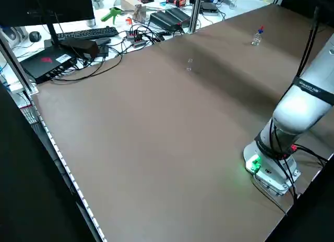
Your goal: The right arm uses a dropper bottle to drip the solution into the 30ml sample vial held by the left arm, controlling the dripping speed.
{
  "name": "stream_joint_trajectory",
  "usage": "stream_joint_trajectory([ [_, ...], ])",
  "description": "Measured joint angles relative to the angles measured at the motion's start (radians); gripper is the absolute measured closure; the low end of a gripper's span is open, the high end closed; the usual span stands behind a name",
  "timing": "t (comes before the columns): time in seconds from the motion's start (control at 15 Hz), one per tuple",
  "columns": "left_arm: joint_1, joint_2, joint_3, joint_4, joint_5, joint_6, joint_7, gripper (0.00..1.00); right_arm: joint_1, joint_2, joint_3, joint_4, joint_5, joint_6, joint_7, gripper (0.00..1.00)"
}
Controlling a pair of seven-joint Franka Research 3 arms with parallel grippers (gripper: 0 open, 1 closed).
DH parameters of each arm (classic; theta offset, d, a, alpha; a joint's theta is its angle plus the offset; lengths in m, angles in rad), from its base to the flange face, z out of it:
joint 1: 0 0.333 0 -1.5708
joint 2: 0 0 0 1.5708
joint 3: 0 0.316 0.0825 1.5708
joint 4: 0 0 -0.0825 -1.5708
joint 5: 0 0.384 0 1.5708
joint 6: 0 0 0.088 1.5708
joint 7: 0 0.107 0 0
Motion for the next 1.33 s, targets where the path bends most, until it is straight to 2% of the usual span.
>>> stream_joint_trajectory([
  [0.33, 0.020, 0.048, 0.008, -0.003, 0.000, 0.014, 0.362, 0.00, 0.075, 0.119, 0.002, -0.001, 0.002, 0.101, 0.077, 0.02],
  [0.73, 0.070, 0.146, 0.010, 0.003, -0.045, 0.101, 0.568, 0.00, 0.142, 0.261, 0.002, -0.001, 0.003, 0.269, 0.198, 0.07],
  [0.93, 0.138, 0.184, 0.011, 0.017, -0.160, 0.132, 0.766, 0.00, 0.166, 0.350, 0.002, 0.003, 0.002, 0.323, 0.222, 0.13],
  [1.0, 0.199, 0.219, 0.012, 0.018, -0.264, 0.134, 0.933, 0.00, 0.189, 0.404, 0.002, 0.027, 0.001, 0.336, 0.227, 0.16],
  [1.07, 0.224, 0.240, 0.012, 0.019, -0.307, 0.137, 1.025, 0.00, 0.197, 0.427, 0.002, 0.043, 0.001, 0.338, 0.230, 0.17],
  [1.2, 0.251, 0.279, 0.013, 0.021, -0.355, 0.154, 1.179, 0.00, 0.203, 0.460, 0.002, 0.065, 0.001, 0.364, 0.232, 0.28],
  [1.33, 0.256, 0.310, 0.013, 0.023, -0.409, 0.161, 1.282, 0.00, 0.202, 0.478, -0.001, 0.073, 0.001, 0.392, 0.232, 0.30],
])
